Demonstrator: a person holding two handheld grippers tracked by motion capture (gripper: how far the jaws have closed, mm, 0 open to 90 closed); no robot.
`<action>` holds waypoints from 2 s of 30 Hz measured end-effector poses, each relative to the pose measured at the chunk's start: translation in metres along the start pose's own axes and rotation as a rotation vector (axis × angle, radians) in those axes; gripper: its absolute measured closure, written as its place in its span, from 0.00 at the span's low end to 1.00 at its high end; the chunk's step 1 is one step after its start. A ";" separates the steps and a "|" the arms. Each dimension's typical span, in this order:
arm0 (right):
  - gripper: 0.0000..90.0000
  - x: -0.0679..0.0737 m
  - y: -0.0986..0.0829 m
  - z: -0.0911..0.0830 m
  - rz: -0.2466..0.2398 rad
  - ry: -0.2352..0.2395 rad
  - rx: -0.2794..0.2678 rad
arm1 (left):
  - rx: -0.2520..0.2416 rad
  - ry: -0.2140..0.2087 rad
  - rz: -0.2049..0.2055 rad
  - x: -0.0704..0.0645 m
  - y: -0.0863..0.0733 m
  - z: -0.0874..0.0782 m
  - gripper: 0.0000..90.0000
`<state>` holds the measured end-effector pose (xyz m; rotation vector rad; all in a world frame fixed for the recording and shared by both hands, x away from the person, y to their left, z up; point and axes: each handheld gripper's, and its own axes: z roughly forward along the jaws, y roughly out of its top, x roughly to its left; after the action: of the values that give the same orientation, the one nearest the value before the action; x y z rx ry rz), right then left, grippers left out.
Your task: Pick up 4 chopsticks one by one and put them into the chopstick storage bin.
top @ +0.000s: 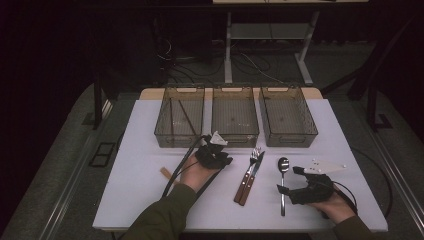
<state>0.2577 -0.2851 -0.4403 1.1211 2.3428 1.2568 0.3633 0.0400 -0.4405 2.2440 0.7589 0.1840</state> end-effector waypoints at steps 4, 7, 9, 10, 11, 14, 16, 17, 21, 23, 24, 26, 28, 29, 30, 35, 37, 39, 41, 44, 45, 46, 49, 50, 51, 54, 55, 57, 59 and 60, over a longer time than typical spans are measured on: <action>0.10 0.000 0.000 0.000 -0.001 -0.002 -0.001 | -0.020 -0.008 -0.003 0.000 0.000 -0.013 0.65; 0.10 0.000 0.000 -0.001 -0.001 -0.002 -0.002 | -0.036 -0.009 -0.008 0.000 -0.004 -0.024 0.60; 0.10 -0.001 0.000 -0.001 0.000 -0.004 -0.002 | -0.030 -0.007 0.001 0.000 -0.009 -0.031 0.57; 0.10 -0.001 0.000 -0.001 0.000 -0.004 -0.003 | -0.025 -0.004 0.004 0.000 -0.011 -0.035 0.56; 0.10 -0.001 0.000 -0.001 -0.002 -0.004 -0.003 | -0.022 -0.004 0.006 -0.001 -0.014 -0.038 0.55; 0.10 -0.001 0.000 0.000 -0.001 -0.005 -0.001 | -0.019 0.001 -0.002 -0.001 -0.023 -0.049 0.54; 0.10 -0.001 0.000 0.000 0.001 -0.004 0.001 | -0.023 0.000 -0.014 -0.002 -0.030 -0.056 0.56; 0.10 -0.001 0.000 0.000 -0.001 -0.005 0.001 | -0.021 0.000 -0.011 -0.003 -0.033 -0.060 0.57; 0.10 0.000 0.000 0.000 -0.001 -0.006 0.000 | -0.034 -0.005 -0.018 -0.007 -0.045 -0.073 0.65; 0.10 0.000 0.000 0.000 0.001 -0.008 0.002 | -0.038 -0.010 -0.020 -0.010 -0.050 -0.078 0.69; 0.10 0.000 0.000 0.000 0.001 -0.008 0.003 | -0.034 -0.015 -0.015 -0.011 -0.053 -0.080 0.70; 0.10 0.000 0.000 0.001 0.001 -0.010 0.003 | -0.027 -0.020 -0.010 -0.014 -0.058 -0.082 0.74; 0.10 0.000 0.000 0.000 0.001 -0.011 0.003 | -0.018 -0.022 -0.002 -0.017 -0.062 -0.084 0.78; 0.10 0.000 0.000 0.001 0.000 -0.012 0.003 | -0.017 -0.023 -0.002 -0.018 -0.064 -0.085 0.79; 0.10 0.000 0.000 0.001 -0.002 -0.012 0.003 | -0.016 -0.021 -0.007 -0.019 -0.066 -0.085 0.80; 0.10 0.000 0.000 0.001 -0.004 -0.010 0.005 | -0.001 -0.029 -0.013 -0.017 -0.069 -0.085 0.86; 0.10 0.000 0.000 0.001 -0.003 -0.009 0.006 | 0.008 -0.037 -0.024 -0.015 -0.070 -0.082 0.87; 0.10 0.000 0.000 0.001 -0.004 -0.008 0.006 | 0.016 -0.046 -0.036 -0.014 -0.071 -0.080 0.87; 0.10 0.000 0.000 0.001 -0.003 -0.008 0.006 | 0.019 -0.050 -0.040 -0.013 -0.071 -0.080 0.88; 0.10 0.000 0.000 0.001 -0.006 -0.010 0.006 | 0.024 -0.060 -0.037 -0.013 -0.071 -0.079 0.88; 0.10 0.000 0.000 0.001 -0.006 -0.010 0.006 | 0.025 -0.063 -0.037 -0.013 -0.072 -0.079 0.88; 0.10 0.000 0.000 0.001 -0.007 -0.010 0.006 | 0.025 -0.065 -0.042 -0.014 -0.072 -0.078 0.88; 0.10 0.000 0.000 0.001 -0.005 -0.010 0.005 | 0.037 -0.069 -0.033 -0.014 -0.072 -0.077 0.88; 0.10 0.000 0.000 0.001 -0.004 -0.011 0.006 | 0.041 -0.069 -0.034 -0.014 -0.072 -0.076 0.88; 0.10 0.000 0.000 0.001 -0.004 -0.011 0.006 | 0.038 -0.070 -0.034 -0.015 -0.072 -0.075 0.88; 0.10 0.000 0.000 0.001 -0.006 -0.012 0.006 | 0.055 -0.071 -0.030 -0.015 -0.072 -0.074 0.88; 0.10 0.000 0.000 0.001 -0.006 -0.012 0.006 | 0.055 -0.071 -0.030 -0.015 -0.072 -0.074 0.88; 0.10 0.001 0.000 0.001 -0.007 -0.012 0.007 | 0.059 -0.068 -0.032 -0.015 -0.072 -0.073 0.88; 0.10 0.000 0.000 0.001 -0.009 -0.012 0.008 | 0.059 -0.066 -0.035 -0.015 -0.072 -0.072 0.89; 0.10 0.000 0.000 0.001 -0.009 -0.011 0.007 | 0.062 -0.065 -0.035 -0.015 -0.072 -0.072 0.89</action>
<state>0.2581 -0.2841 -0.4411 1.1153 2.3436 1.2364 0.2920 0.1147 -0.4384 2.2814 0.7780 0.0711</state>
